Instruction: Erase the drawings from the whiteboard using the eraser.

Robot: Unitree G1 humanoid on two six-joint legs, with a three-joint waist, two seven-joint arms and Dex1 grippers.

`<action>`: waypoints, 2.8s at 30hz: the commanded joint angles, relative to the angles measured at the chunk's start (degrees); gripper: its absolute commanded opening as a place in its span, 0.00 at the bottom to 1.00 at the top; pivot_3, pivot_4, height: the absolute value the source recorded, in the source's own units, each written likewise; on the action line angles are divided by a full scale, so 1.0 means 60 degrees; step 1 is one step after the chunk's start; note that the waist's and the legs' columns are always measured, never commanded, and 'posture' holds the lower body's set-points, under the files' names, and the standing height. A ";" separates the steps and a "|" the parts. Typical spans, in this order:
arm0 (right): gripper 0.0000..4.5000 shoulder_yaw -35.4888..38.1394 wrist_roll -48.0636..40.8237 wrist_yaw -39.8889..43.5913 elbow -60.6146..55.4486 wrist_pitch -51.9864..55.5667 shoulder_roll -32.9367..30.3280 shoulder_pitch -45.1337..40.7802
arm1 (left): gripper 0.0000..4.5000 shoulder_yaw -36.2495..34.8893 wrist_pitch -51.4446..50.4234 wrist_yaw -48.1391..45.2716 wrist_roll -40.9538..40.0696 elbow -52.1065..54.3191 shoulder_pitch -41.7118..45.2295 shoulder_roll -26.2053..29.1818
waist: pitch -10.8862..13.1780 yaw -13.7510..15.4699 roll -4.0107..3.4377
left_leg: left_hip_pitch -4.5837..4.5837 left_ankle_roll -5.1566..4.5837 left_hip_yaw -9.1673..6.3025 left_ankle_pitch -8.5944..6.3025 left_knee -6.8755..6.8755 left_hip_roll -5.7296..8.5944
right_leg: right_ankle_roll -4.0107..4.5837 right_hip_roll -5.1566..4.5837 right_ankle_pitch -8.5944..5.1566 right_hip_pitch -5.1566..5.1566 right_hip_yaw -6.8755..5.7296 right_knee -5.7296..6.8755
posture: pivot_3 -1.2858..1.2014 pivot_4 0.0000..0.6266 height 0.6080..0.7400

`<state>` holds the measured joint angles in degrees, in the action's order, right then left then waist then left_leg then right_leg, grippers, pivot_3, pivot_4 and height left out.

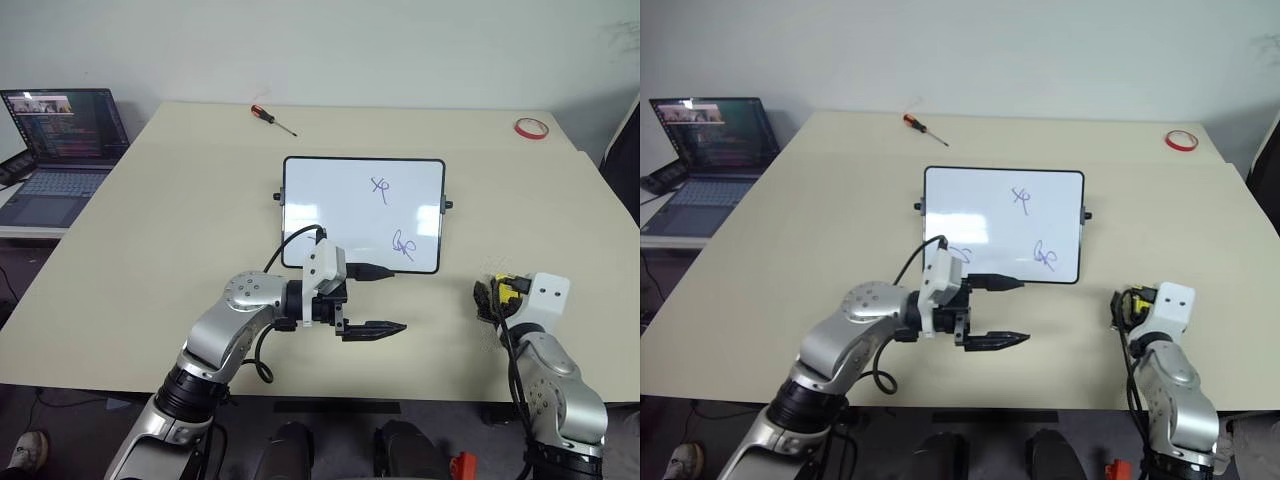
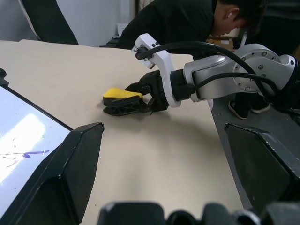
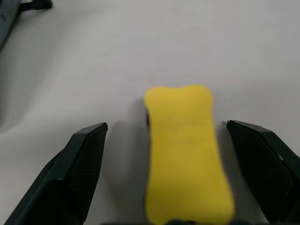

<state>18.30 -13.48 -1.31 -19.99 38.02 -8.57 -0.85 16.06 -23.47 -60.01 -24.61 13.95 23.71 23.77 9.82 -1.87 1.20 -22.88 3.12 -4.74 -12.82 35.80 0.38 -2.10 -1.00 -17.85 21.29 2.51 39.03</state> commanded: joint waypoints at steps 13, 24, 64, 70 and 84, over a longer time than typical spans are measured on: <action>0.99 0.0127 0.0021 -0.0130 -0.0263 -0.0102 0.0155 -0.0197 | 1.00 -0.0022 0.0088 0.0030 -0.0031 0.0311 0.0083 0.0000 | 0.0000 -0.0001 0.0000 | -0.0001 0.0000 0.0001 0.0000 0.0000 0.0000 | 0.0000 0.0000 0.0000 0.0000 0.0001 0.0000 | 0.52 0.24 1.00; 0.99 0.0177 -0.0075 -0.0123 -0.0236 0.0019 0.0200 -0.0362 | 1.00 -0.0024 0.0147 0.0047 0.0030 0.0252 0.0123 -0.0004 | 0.0000 -0.0001 -0.0001 | 0.0000 0.0000 0.0000 0.0000 0.0000 0.0000 | 0.0000 0.0000 0.0000 0.0001 0.0000 0.0000 | 0.52 0.24 1.00; 0.27 -0.1031 0.0727 0.0076 0.0223 -0.1725 -0.0123 -0.1187 | 1.00 -0.0806 0.2338 0.3121 0.2192 -0.0672 0.0089 -0.0918 | 0.0001 0.0001 -0.0003 | -0.0001 0.0000 0.0001 0.0000 0.0000 0.0003 | -0.0002 0.0000 0.0001 0.0002 0.0001 0.0001 | 0.52 0.24 1.00; 0.27 -0.1833 0.1036 0.0118 0.1821 -0.2548 0.0397 -0.3197 | 1.00 -0.1274 0.2920 0.4988 0.3243 -0.1377 -0.0449 -0.1240 | 0.0002 -0.0038 -0.0006 | 0.0005 0.0000 0.0003 0.0001 0.0003 -0.0001 | -0.0001 0.0000 0.0004 0.0006 0.0005 0.0012 | 0.52 0.24 1.00; 0.27 -0.2597 0.1278 0.0659 0.4816 -0.4651 0.1096 -0.5495 | 1.00 -0.1631 0.3116 0.5724 0.3672 -0.1568 -0.0635 -0.1219 | 0.0002 0.0004 -0.0005 | -0.0007 0.0000 0.0001 0.0000 0.0002 0.0004 | 0.0000 -0.0009 0.0005 0.0013 -0.0005 0.0008 | 0.52 0.24 1.00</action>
<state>2.93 -5.78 2.40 9.16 12.38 -2.33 -32.28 6.79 -5.84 -25.70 -2.41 3.60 19.82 16.51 9.83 -1.84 1.18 -22.92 3.12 -4.73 -12.82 35.81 0.41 -2.10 -1.05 -17.82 21.37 2.48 39.08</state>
